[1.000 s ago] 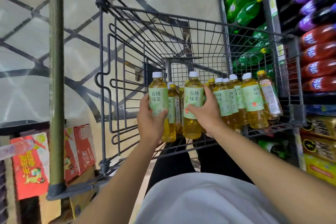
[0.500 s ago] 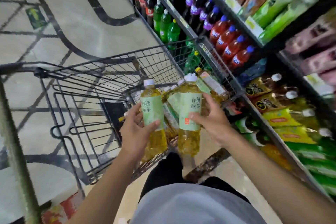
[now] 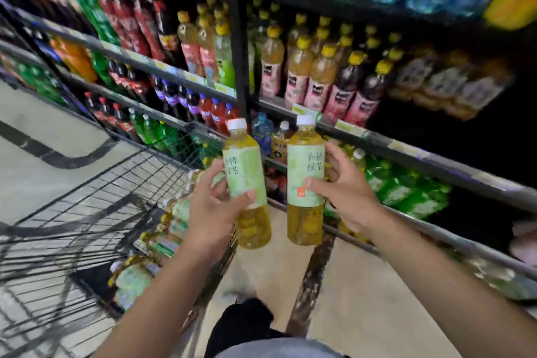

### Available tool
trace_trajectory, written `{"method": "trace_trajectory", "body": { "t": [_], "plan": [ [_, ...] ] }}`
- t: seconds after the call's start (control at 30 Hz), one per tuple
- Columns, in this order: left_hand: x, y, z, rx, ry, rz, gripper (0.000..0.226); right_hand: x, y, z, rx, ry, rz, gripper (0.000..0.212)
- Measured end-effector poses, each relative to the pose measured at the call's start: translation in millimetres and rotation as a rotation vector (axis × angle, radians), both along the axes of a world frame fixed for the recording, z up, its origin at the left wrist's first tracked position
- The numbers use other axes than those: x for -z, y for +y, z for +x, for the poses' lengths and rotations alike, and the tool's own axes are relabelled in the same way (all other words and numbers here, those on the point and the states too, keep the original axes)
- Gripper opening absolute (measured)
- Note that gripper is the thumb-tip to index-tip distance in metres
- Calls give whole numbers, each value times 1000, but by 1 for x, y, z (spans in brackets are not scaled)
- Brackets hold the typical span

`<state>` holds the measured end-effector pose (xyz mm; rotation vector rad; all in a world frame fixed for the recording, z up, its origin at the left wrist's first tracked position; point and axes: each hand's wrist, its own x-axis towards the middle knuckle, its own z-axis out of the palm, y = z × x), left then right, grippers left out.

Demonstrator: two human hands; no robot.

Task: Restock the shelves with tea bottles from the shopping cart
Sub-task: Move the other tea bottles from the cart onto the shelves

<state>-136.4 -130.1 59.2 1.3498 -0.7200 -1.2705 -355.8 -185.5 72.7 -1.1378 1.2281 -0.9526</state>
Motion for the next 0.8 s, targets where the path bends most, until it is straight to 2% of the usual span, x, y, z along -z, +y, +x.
{"method": "trace_trajectory", "body": {
  "t": [0.2,0.3,0.47,0.6,0.8],
  "plan": [
    [-57,-16,-80,224,-58,-136,74,-61,31,-101,201,-27,-188,65],
    [-94,-22,-121,321,-46,-218,75,-97,46,-146,289,1,-284,69],
    [-156,-29,-195,466,-35,-395,57,-162,67,-206,410,4,-435,67],
    [-204,-33,-247,536,15,-475,64,-213,83,-244,502,12,-526,72],
    [-266,-41,-316,658,63,-562,68,-278,104,-297,598,76,-672,63]
  ]
}}
